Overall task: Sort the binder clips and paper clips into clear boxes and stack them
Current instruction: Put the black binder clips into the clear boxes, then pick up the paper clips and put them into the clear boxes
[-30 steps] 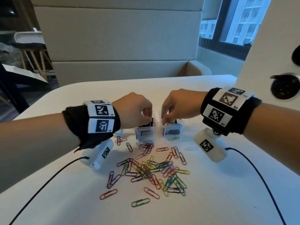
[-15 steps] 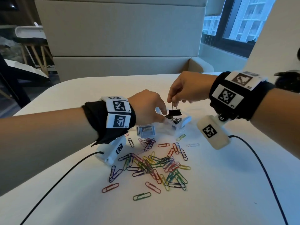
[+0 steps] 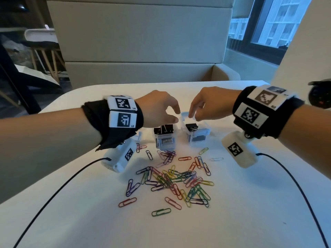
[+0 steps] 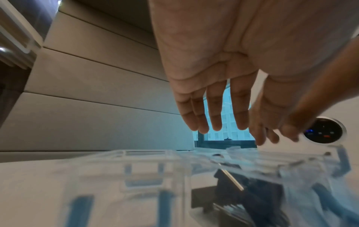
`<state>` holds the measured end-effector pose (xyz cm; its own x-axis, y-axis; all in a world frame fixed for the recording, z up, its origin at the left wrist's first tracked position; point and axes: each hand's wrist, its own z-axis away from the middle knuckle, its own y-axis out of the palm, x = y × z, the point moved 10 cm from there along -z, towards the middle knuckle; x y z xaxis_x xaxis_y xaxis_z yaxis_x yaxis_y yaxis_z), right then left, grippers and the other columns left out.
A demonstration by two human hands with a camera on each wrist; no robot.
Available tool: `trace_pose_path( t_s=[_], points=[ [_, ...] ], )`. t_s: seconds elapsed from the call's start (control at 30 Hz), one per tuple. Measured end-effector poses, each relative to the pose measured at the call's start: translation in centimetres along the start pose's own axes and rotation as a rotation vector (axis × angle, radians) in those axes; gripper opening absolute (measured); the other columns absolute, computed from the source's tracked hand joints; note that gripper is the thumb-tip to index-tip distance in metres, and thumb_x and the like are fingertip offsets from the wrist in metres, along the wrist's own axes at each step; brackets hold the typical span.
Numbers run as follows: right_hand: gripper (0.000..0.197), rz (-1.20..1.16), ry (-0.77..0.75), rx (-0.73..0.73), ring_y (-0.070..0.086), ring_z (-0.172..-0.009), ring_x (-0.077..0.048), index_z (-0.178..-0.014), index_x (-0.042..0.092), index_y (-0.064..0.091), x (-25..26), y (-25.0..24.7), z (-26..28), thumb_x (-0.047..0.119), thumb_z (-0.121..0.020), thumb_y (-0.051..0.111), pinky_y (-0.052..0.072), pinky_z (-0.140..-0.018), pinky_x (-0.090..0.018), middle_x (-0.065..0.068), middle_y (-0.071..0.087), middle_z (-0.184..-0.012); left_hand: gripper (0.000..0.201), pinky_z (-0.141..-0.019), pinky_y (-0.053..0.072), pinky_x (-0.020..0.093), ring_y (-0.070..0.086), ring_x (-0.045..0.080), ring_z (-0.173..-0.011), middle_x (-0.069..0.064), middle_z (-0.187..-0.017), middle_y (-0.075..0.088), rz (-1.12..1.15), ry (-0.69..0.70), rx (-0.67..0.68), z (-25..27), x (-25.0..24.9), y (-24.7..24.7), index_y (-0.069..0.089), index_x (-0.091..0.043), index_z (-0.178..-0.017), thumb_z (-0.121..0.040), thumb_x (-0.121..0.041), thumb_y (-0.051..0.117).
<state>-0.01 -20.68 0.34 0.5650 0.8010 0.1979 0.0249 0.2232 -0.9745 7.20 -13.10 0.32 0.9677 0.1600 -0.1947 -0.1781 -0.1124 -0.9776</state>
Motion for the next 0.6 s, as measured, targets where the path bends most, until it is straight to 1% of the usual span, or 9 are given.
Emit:
trace_pose_path(
  t_s=[0.07,0.1,0.17,0.27,0.37,0.43,0.5,0.57,0.6],
  points=[
    [0.020,-0.025,0.020,0.105,0.069,-0.075,-0.008,-0.097,0.036,0.073,0.0,0.3,1.0,0.030,-0.078,0.067,0.049,-0.081,-0.028,0.017,0.069,-0.089,0.042,-0.085,0.036,0.027,0.051,0.015,-0.115,-0.003,-0.128,0.056,-0.025,-0.055,0.047,0.7,1.1,-0.3,0.060,-0.027,-0.120,-0.083,-0.045,0.065],
    [0.023,-0.021,0.020,0.132,0.070,-0.077,-0.006,-0.100,0.035,0.073,0.1,0.5,1.4,0.032,-0.077,0.069,0.048,-0.082,-0.029,0.019,0.069,-0.084,0.051,-0.086,0.036,0.027,0.050,0.016,-0.117,-0.003,-0.130,0.054,-0.051,-0.087,0.093,1.2,1.7,-0.1,0.058,-0.026,-0.124,-0.079,-0.049,0.067],
    [0.031,0.027,0.009,0.145,0.069,-0.083,-0.006,-0.106,0.034,0.072,0.6,0.7,2.0,0.037,-0.074,0.075,0.046,-0.079,-0.027,0.022,0.063,-0.072,0.067,-0.088,0.035,0.027,0.049,0.016,-0.120,-0.003,-0.133,0.052,-0.108,-0.141,0.193,2.0,2.7,0.7,0.054,-0.024,-0.131,-0.073,-0.055,0.070],
    [0.039,0.147,-0.037,0.134,0.057,-0.082,-0.005,-0.110,0.032,0.072,1.9,1.3,2.3,0.038,-0.072,0.079,0.042,-0.074,-0.025,0.022,0.054,-0.076,0.074,-0.095,0.035,0.030,0.046,0.018,-0.125,-0.002,-0.137,0.050,-0.136,-0.158,0.255,2.6,3.2,1.6,0.052,-0.024,-0.134,-0.071,-0.056,0.072],
    [0.037,0.198,-0.070,0.134,0.050,-0.077,-0.002,-0.105,0.031,0.073,2.4,2.0,2.1,0.039,-0.069,0.081,0.040,-0.076,-0.026,0.013,0.059,-0.093,0.072,-0.100,0.034,0.032,0.044,0.019,-0.128,-0.003,-0.140,0.048,-0.106,-0.150,0.249,2.4,3.1,1.9,0.050,-0.024,-0.136,-0.073,-0.053,0.071],
    [0.043,0.201,-0.050,0.115,0.051,-0.087,-0.009,-0.104,0.030,0.069,2.2,2.0,1.8,0.042,-0.065,0.083,0.042,-0.078,-0.029,0.008,0.054,-0.104,0.071,-0.101,0.033,0.033,0.043,0.019,-0.129,-0.003,-0.141,0.048,-0.105,-0.137,0.245,2.1,2.8,2.0,0.049,-0.026,-0.137,-0.074,-0.053,0.070],
    [0.067,0.224,-0.012,0.102,0.050,-0.105,-0.018,-0.116,0.030,0.057,1.6,2.0,1.1,0.047,-0.058,0.086,0.046,-0.090,-0.036,0.003,0.048,-0.117,0.072,-0.096,0.032,0.034,0.040,0.022,-0.128,-0.003,-0.140,0.047,-0.146,-0.130,0.234,1.9,2.4,2.0,0.048,-0.030,-0.137,-0.074,-0.057,0.068],
    [0.093,0.220,0.020,0.144,0.048,-0.117,-0.022,-0.133,0.032,0.041,0.9,2.7,0.5,0.048,-0.054,0.088,0.044,-0.100,-0.041,0.001,0.045,-0.132,0.073,-0.091,0.028,0.034,0.036,0.024,-0.127,-0.003,-0.139,0.047,-0.204,-0.116,0.222,1.6,1.9,1.9,0.046,-0.034,-0.138,-0.073,-0.060,0.066],
    [0.101,0.203,0.033,0.177,0.047,-0.122,-0.022,-0.138,0.032,0.035,0.6,3.2,0.3,0.047,-0.054,0.088,0.043,-0.103,-0.042,0.002,0.044,-0.139,0.074,-0.092,0.027,0.034,0.036,0.023,-0.127,-0.005,-0.140,0.048,-0.213,-0.101,0.218,1.4,1.6,1.9,0.044,-0.034,-0.138,-0.073,-0.061,0.066]
  ],
)
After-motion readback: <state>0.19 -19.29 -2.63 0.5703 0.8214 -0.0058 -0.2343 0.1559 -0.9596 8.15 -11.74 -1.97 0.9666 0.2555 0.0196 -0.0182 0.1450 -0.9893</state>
